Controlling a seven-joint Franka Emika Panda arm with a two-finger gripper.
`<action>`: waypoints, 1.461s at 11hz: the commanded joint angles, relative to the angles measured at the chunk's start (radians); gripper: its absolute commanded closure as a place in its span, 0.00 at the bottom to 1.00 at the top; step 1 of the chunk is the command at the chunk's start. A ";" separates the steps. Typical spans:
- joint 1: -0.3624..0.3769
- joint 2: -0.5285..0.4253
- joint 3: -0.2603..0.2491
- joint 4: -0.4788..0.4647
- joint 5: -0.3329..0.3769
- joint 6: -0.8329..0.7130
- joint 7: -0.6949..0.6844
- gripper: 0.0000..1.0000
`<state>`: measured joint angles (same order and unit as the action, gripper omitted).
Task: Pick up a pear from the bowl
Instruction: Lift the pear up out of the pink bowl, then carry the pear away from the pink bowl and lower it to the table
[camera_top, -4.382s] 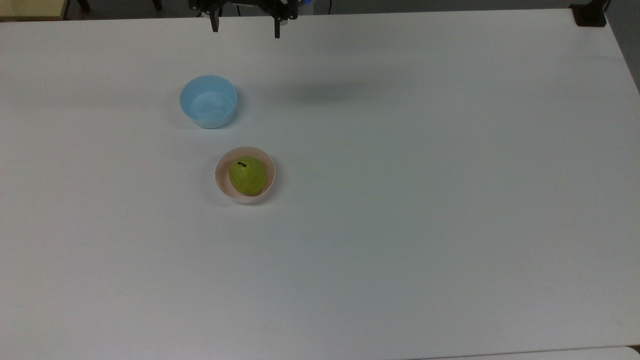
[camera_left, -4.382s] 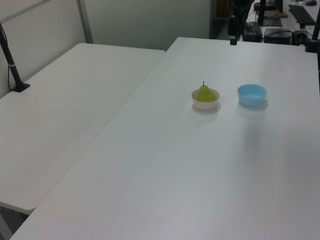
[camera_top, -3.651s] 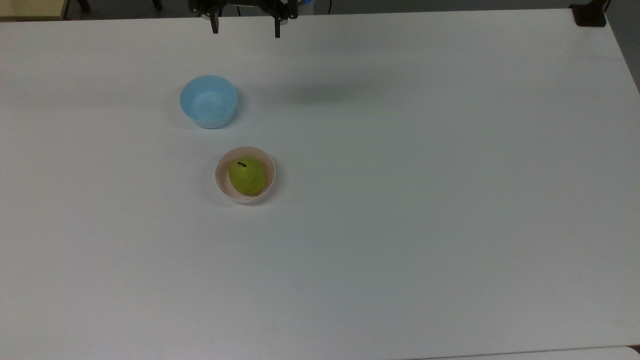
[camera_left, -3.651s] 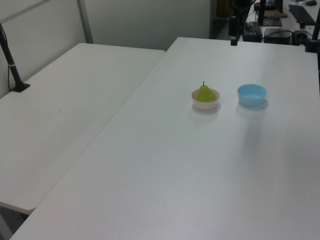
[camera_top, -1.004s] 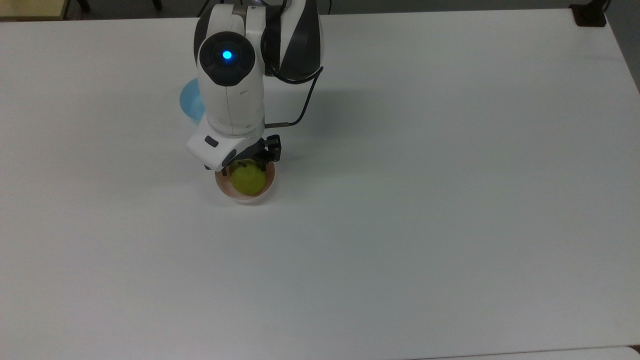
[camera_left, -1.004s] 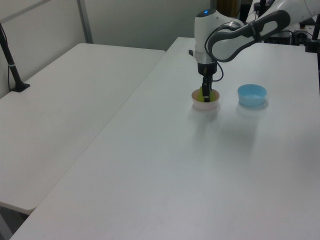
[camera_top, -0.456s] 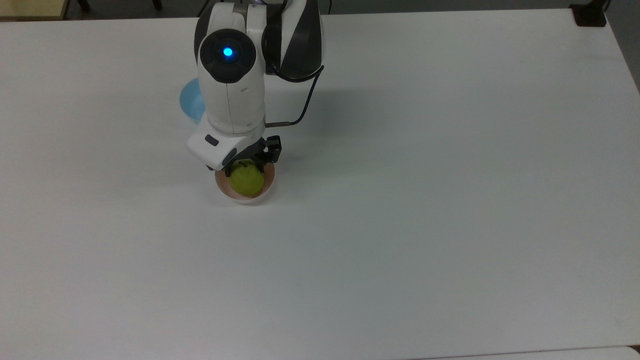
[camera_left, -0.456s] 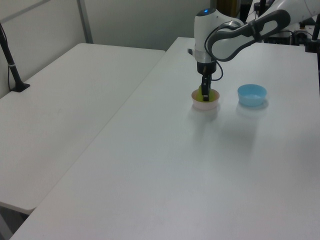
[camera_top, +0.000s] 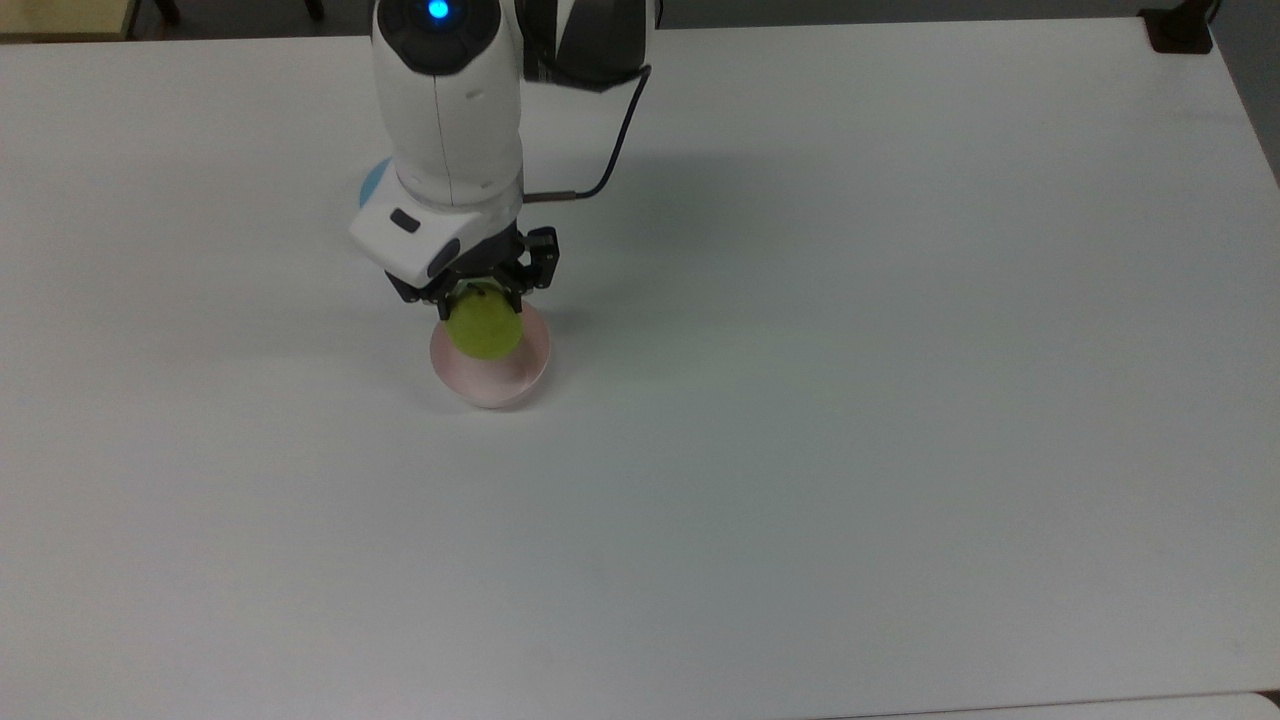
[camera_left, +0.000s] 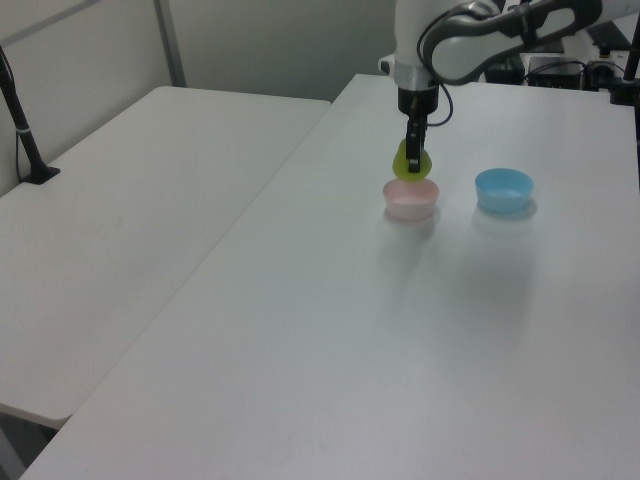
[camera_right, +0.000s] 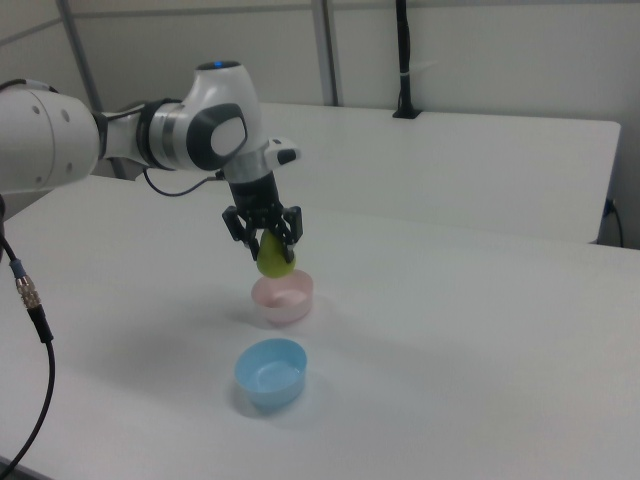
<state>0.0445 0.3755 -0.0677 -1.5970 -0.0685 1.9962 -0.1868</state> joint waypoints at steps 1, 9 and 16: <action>-0.008 -0.027 -0.020 0.051 -0.005 -0.053 -0.008 0.71; -0.235 0.054 -0.029 0.091 -0.004 0.074 -0.217 0.71; -0.299 0.210 -0.029 0.088 -0.016 0.269 -0.220 0.70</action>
<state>-0.2478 0.5587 -0.0958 -1.5284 -0.0685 2.2366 -0.3885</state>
